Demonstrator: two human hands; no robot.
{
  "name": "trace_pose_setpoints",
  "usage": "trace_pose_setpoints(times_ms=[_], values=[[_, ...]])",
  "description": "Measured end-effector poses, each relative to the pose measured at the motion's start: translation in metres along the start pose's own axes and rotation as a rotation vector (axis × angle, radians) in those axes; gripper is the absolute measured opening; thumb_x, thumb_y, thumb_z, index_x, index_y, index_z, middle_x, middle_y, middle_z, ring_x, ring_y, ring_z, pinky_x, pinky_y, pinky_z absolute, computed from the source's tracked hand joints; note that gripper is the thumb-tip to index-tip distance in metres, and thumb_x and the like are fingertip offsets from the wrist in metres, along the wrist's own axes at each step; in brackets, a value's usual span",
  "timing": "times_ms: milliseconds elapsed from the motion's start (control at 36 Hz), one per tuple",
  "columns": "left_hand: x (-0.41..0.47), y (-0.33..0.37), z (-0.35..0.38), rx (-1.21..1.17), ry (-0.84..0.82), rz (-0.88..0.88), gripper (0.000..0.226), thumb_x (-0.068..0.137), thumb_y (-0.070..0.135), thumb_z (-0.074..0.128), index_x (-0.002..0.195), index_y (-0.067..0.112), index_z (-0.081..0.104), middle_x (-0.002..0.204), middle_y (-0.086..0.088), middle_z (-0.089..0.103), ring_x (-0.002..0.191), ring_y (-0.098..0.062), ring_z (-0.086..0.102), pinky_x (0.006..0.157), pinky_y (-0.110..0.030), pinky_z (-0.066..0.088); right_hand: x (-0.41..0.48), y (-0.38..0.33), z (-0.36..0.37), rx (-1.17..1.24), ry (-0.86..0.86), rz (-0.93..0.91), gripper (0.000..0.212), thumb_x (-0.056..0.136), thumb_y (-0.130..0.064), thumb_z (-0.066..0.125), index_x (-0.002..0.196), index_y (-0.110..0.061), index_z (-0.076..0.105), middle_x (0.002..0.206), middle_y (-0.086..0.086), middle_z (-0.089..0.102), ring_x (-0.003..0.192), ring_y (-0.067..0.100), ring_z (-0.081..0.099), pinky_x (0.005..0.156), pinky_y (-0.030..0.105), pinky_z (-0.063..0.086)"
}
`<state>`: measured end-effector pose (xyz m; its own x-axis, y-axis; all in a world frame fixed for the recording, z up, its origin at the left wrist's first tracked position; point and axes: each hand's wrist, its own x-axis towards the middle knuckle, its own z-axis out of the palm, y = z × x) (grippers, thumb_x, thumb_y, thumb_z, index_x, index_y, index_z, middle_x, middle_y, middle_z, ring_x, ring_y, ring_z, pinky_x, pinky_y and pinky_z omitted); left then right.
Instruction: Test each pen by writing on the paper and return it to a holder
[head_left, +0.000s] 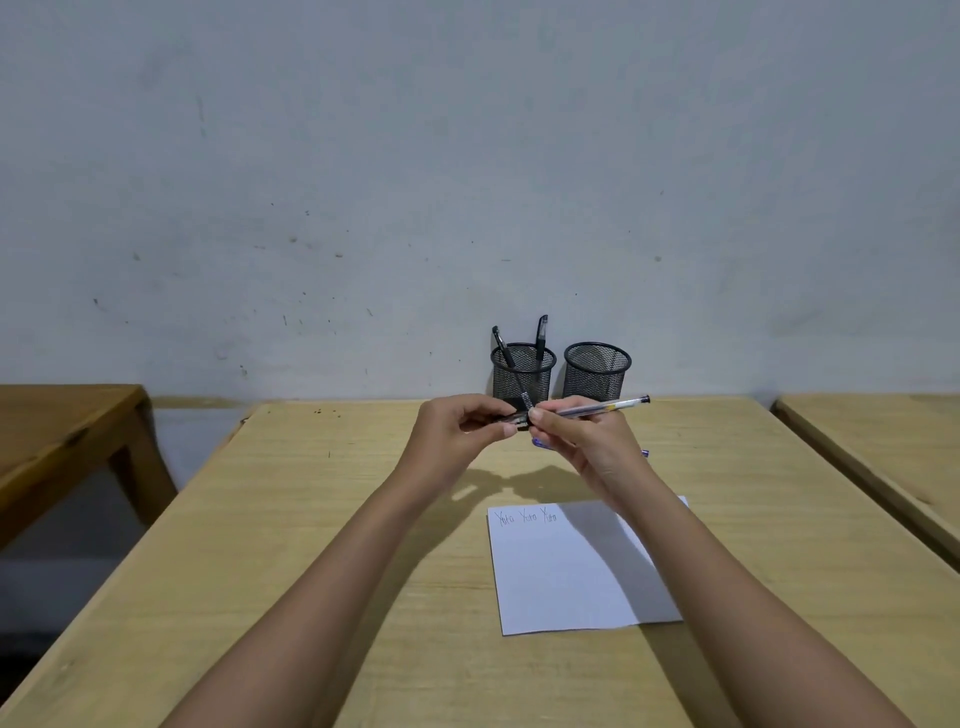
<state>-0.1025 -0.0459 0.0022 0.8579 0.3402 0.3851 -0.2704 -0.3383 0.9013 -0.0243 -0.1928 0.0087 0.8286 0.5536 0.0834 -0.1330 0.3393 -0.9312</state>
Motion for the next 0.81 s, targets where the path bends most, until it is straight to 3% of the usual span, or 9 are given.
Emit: trace_pose_setpoints(times_ms=[83, 167, 250, 333, 417, 556, 694, 750, 806], values=[[0.004, 0.006, -0.004, 0.033, -0.046, 0.004, 0.018, 0.076, -0.001, 0.072, 0.089, 0.011, 0.072, 0.083, 0.000, 0.072, 0.078, -0.005, 0.066, 0.078, -0.017, 0.052, 0.000, -0.007, -0.006, -0.067, -0.033, -0.031, 0.008, 0.079, 0.002, 0.066, 0.075, -0.004, 0.064, 0.064, 0.003, 0.066, 0.059, 0.009, 0.064, 0.062, 0.014, 0.053], [0.009, 0.009, -0.014, 0.076, -0.052, -0.012, 0.017, 0.075, 0.002, 0.073, 0.086, 0.015, 0.072, 0.081, 0.003, 0.071, 0.074, -0.002, 0.065, 0.076, -0.015, 0.049, 0.002, -0.017, -0.017, -0.037, 0.041, -0.065, 0.008, 0.079, 0.001, 0.066, 0.074, -0.004, 0.063, 0.065, 0.002, 0.065, 0.058, 0.009, 0.064, 0.058, 0.012, 0.051], [0.012, 0.006, -0.028, 0.093, -0.090, -0.051, 0.016, 0.075, 0.004, 0.074, 0.085, 0.016, 0.072, 0.082, 0.001, 0.072, 0.077, -0.005, 0.065, 0.077, -0.016, 0.050, 0.001, -0.023, -0.033, -0.099, 0.040, -0.075, 0.008, 0.069, -0.004, 0.073, 0.074, -0.004, 0.068, 0.070, 0.006, 0.065, 0.063, 0.013, 0.065, 0.061, 0.014, 0.052], [0.017, 0.008, -0.036, 0.115, -0.133, -0.059, 0.016, 0.074, 0.004, 0.075, 0.087, 0.013, 0.073, 0.084, -0.003, 0.072, 0.079, -0.007, 0.066, 0.080, -0.017, 0.052, -0.002, -0.024, -0.038, -0.407, -0.038, -0.091, 0.013, 0.064, -0.003, 0.079, 0.074, -0.006, 0.071, 0.067, 0.005, 0.068, 0.062, 0.014, 0.063, 0.063, 0.018, 0.053], [0.029, 0.015, -0.039, 0.142, -0.141, -0.027, 0.019, 0.072, 0.003, 0.076, 0.082, 0.019, 0.073, 0.080, -0.002, 0.071, 0.073, -0.004, 0.063, 0.074, -0.016, 0.049, 0.000, -0.024, -0.035, -0.660, -0.115, -0.083, 0.012, 0.069, 0.004, 0.077, 0.076, -0.004, 0.071, 0.059, 0.000, 0.067, 0.052, 0.007, 0.058, 0.053, 0.016, 0.045], [0.053, 0.020, -0.030, 0.138, -0.134, 0.022, 0.017, 0.076, 0.006, 0.074, 0.088, 0.017, 0.072, 0.085, -0.002, 0.072, 0.076, -0.003, 0.064, 0.076, -0.016, 0.051, 0.015, -0.023, -0.030, -1.008, -0.188, -0.150, 0.014, 0.073, -0.005, 0.075, 0.077, -0.019, 0.071, 0.066, -0.004, 0.064, 0.056, 0.006, 0.061, 0.054, 0.023, 0.050], [0.074, 0.002, -0.018, 0.089, 0.026, 0.019, 0.018, 0.086, 0.022, 0.066, 0.103, 0.017, 0.068, 0.103, 0.006, 0.069, 0.092, 0.003, 0.063, 0.080, -0.010, 0.045, 0.043, -0.026, -0.035, -0.947, -0.050, -0.231, 0.018, 0.078, 0.001, 0.067, 0.075, -0.016, 0.060, 0.070, 0.003, 0.060, 0.063, 0.019, 0.065, 0.063, 0.035, 0.052], [0.082, -0.015, -0.012, 0.119, 0.043, -0.046, 0.036, 0.084, 0.027, 0.067, 0.117, 0.014, 0.061, 0.117, 0.003, 0.064, 0.107, -0.003, 0.059, 0.091, -0.018, 0.045, 0.056, -0.028, -0.036, -0.853, 0.028, -0.252, 0.017, 0.079, 0.003, 0.064, 0.079, -0.011, 0.055, 0.074, 0.008, 0.059, 0.070, 0.025, 0.070, 0.069, 0.042, 0.055], [0.087, -0.033, -0.005, 0.172, 0.014, -0.112, 0.058, 0.081, 0.030, 0.070, 0.131, 0.010, 0.050, 0.133, -0.003, 0.053, 0.120, -0.010, 0.051, 0.103, -0.024, 0.040, 0.071, -0.030, -0.035, -0.800, 0.110, -0.301, 0.017, 0.080, 0.002, 0.063, 0.083, -0.010, 0.052, 0.078, 0.007, 0.062, 0.071, 0.015, 0.071, 0.073, 0.036, 0.056]])
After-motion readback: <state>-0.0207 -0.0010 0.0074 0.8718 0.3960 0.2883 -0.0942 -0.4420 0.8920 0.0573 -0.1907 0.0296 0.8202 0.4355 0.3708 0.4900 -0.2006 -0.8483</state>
